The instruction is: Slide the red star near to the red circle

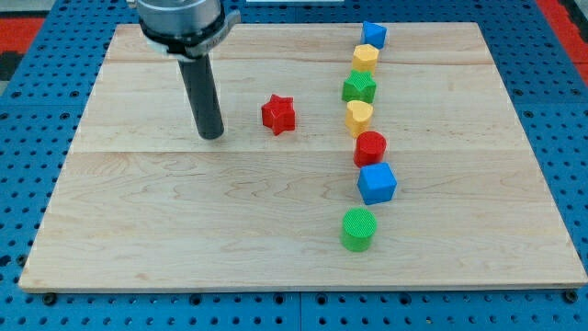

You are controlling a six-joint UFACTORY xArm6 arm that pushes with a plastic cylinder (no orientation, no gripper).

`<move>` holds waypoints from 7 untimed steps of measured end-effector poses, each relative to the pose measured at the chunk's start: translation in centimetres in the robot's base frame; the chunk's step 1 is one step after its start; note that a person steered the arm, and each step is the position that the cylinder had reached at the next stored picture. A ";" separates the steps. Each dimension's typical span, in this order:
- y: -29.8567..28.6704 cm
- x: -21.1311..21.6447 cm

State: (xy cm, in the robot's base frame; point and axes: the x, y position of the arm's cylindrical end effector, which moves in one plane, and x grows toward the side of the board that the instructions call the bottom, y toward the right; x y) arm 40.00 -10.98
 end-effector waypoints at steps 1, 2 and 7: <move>1.4 -4.0; 2.6 -6.4; 5.1 6.1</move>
